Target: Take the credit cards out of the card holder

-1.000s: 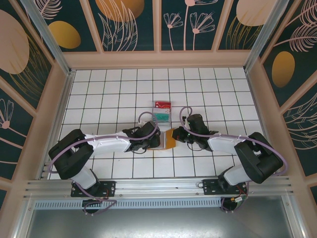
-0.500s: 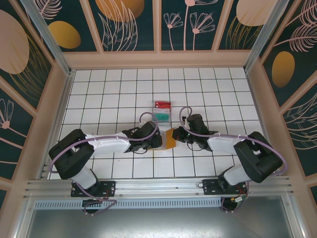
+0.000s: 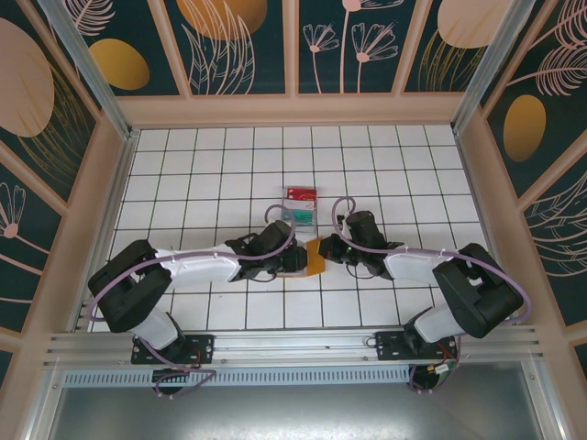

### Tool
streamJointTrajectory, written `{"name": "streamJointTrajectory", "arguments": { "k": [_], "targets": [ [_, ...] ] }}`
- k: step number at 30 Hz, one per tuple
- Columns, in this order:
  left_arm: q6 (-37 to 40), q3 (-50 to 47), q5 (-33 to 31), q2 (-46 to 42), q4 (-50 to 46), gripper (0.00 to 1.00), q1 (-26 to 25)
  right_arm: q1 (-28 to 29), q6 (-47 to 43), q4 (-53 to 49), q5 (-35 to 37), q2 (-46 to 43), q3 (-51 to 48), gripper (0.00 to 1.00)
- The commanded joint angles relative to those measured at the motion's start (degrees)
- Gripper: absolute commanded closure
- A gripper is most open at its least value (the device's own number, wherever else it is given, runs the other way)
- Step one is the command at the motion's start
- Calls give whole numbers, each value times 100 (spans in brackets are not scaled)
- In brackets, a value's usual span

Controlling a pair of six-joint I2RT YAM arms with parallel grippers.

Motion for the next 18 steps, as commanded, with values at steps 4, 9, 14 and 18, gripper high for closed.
{"name": "streamJointTrajectory", "arguments": {
  "k": [4, 9, 14, 18],
  "targets": [
    [344, 493, 495, 192, 269, 66, 13, 35, 47, 67, 29, 114, -33, 100],
    [439, 502, 705, 176, 338, 61, 16, -8, 65, 28, 99, 69, -50, 89],
    [426, 475, 311, 45, 71, 66, 14, -111, -18, -241, 231, -46, 9, 71],
    [398, 297, -192, -279, -182, 71, 78, -263, -158, -651, 429, -444, 20, 60]
  ]
}}
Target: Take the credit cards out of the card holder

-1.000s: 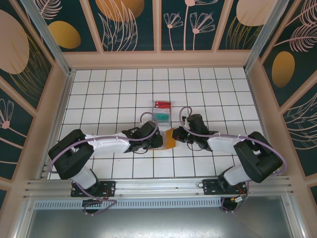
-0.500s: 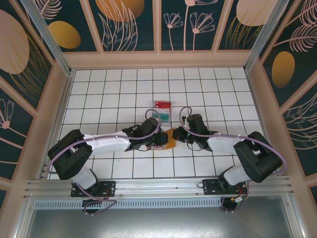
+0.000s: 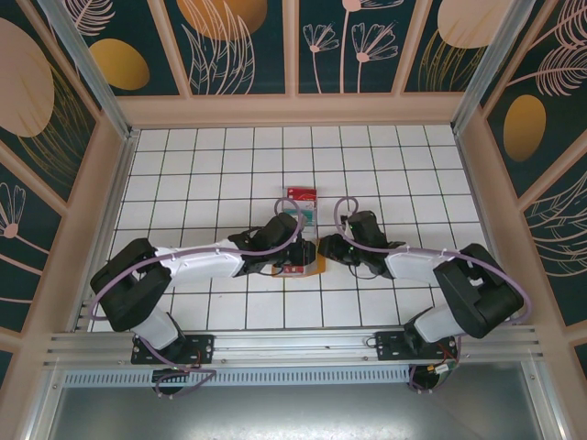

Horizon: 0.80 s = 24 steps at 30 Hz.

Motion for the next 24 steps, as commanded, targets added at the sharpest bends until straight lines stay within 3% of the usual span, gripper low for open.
{"name": "streamJointTrajectory", "arguments": {
  "k": [1, 7, 12, 20, 24],
  "targets": [
    [62, -131, -536, -407, -314, 72, 104, -93, -159, -479, 319, -483, 41, 57],
    [104, -557, -782, -720, -455, 79, 374, -94, -231, -779, 287, -870, 193, 58],
    [123, -716, -735, -667, -378, 84, 447, 100, -112, -685, 55, -730, 398, 62],
    [111, -821, -675, -458, -308, 87, 448, 661, -123, -743, 277, -470, 892, 64],
    [141, -857, -694, -399, -332, 88, 447, 719, -9, -459, -186, 0, 936, 70]
  ]
}}
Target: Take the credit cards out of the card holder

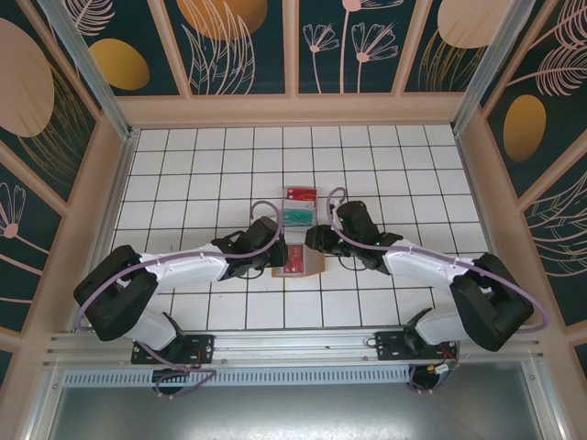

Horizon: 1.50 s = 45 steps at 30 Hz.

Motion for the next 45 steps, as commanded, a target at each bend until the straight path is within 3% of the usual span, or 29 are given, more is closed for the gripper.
{"name": "streamJointTrajectory", "arguments": {
  "k": [1, 7, 17, 25, 32, 36, 45],
  "targets": [
    [101, -89, -16, 133, -32, 88, 10, 35, 109, 203, -408, 421, 116, 71],
    [117, -43, 59, 349, -58, 91, 15, 24, 142, 317, -710, 938, 144, 78],
    [57, -99, 101, 388, -81, 94, 10, 24, 257, 601, -1028, 1450, 85, 77],
    [-20, -157, 126, 405, -50, 96, 10, 22, 279, 647, -1045, 1506, 33, 85],
    [-83, -202, 175, 445, -19, 99, 10, 33, 303, 775, -1166, 1605, 25, 85],
    [-118, -207, 181, 466, -22, 100, 10, 33, 318, 809, -1182, 1602, 1, 100],
    [-298, -194, -16, 677, -364, 100, 10, -140, 253, 570, -958, 1178, -256, 100]
  ]
}}
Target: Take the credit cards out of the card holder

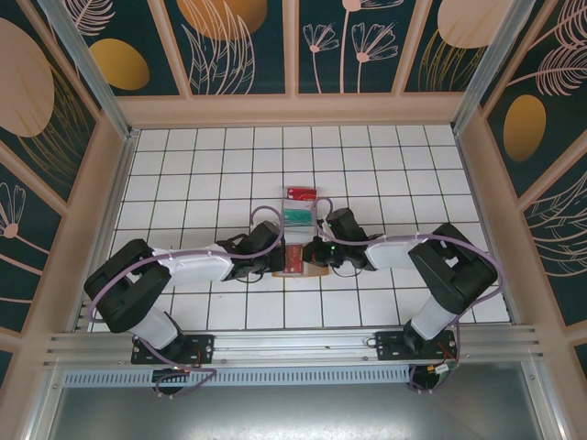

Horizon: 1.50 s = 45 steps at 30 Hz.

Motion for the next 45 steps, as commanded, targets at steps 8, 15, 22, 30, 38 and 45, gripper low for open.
{"name": "streamJointTrajectory", "arguments": {
  "k": [8, 15, 22, 30, 38, 45],
  "targets": [
    [-123, -63, -65, 330, -447, 100, 8, -197, -144, -153, -12, -290, -268, 100],
    [-115, -63, -65, 304, -456, 100, 6, -194, -30, 168, -150, -169, -326, 87],
    [-115, -61, -33, 304, -454, 100, 8, -199, 163, 587, -348, 152, -244, 84],
    [-138, -72, -38, 296, -438, 100, 6, -194, 166, 618, -388, 228, -225, 83],
    [-202, -107, -146, 264, -478, 100, 6, -269, 35, 359, -175, -77, -435, 100],
    [-209, -99, -150, 336, -535, 100, 11, -603, -90, 125, -146, -555, -803, 100]
  ]
}}
